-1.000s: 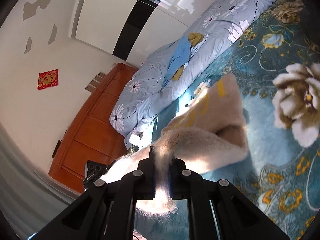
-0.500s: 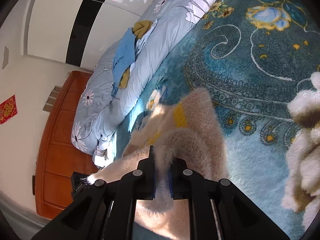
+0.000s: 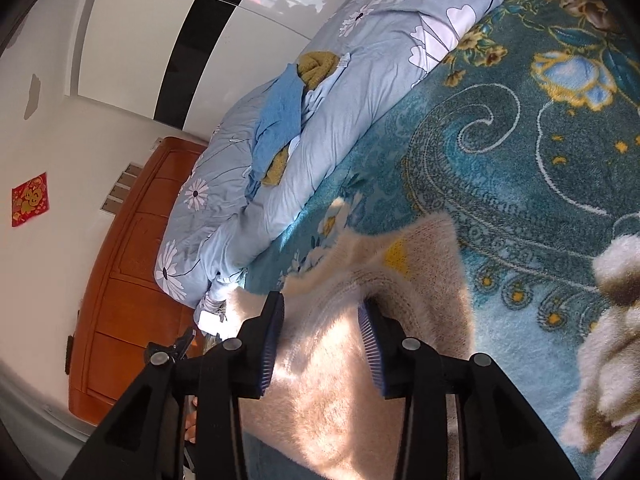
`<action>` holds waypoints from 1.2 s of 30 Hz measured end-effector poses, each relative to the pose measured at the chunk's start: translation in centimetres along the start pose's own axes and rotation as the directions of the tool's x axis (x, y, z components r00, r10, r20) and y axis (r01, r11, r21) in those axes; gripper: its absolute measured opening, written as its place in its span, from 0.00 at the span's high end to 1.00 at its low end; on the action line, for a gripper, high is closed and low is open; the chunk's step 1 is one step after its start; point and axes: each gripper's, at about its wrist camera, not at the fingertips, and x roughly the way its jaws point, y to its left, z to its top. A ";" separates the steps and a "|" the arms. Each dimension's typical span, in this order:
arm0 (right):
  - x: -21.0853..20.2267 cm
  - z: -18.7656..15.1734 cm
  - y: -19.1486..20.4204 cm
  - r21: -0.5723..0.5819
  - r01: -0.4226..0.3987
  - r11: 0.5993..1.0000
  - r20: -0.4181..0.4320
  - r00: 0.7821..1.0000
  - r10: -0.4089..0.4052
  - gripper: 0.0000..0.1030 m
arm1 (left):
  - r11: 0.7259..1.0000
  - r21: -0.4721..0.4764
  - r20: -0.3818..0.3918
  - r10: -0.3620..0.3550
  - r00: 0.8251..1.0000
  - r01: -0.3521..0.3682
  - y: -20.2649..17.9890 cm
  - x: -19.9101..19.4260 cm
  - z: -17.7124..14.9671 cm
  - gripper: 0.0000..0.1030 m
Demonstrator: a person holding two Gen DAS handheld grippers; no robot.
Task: Fold clothes
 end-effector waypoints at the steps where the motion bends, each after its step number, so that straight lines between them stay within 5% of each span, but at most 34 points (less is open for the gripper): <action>1: -0.4 0.2 -0.1 0.001 0.004 1.000 0.019 1.000 -0.004 0.59 | 1.000 0.005 0.000 0.021 1.000 -0.021 0.2 -0.2 -0.2 0.32; 6: -2.6 1.1 -1.3 0.048 -0.004 0.999 0.095 0.996 0.000 0.41 | 0.995 0.027 -0.014 0.101 0.995 -0.101 1.3 -1.2 -1.6 0.32; 12: -2.9 -2.3 -3.6 0.003 0.085 0.996 0.007 0.996 -0.085 0.41 | 0.979 0.091 -0.081 0.190 0.978 -0.183 2.2 -1.0 -3.6 0.30; 16: -1.6 -4.1 -5.0 0.012 0.092 0.996 -0.046 0.995 -0.092 0.30 | 0.970 0.128 -0.142 0.224 0.964 -0.207 2.4 0.7 -4.1 0.26; 28: 2.8 -2.9 -4.0 0.032 0.084 0.996 -0.053 0.995 -0.082 0.28 | 0.977 0.081 -0.165 0.210 0.964 -0.199 3.1 2.5 -3.1 0.24; 32: 2.2 -3.1 -4.3 0.078 0.058 0.995 -0.033 0.998 -0.056 0.34 | 0.976 0.071 -0.146 0.214 0.966 -0.205 2.8 2.1 -3.6 0.26; 34: 1.6 -3.2 -4.7 0.114 0.034 0.993 -0.023 0.999 -0.031 0.52 | 0.973 0.078 -0.134 0.226 0.965 -0.217 2.6 1.8 -4.0 0.29; 36: 1.0 -3.3 -5.1 0.143 0.009 0.990 -0.018 1.000 -0.006 0.58 | 0.971 0.080 -0.122 0.234 0.965 -0.225 2.3 1.4 -4.5 0.38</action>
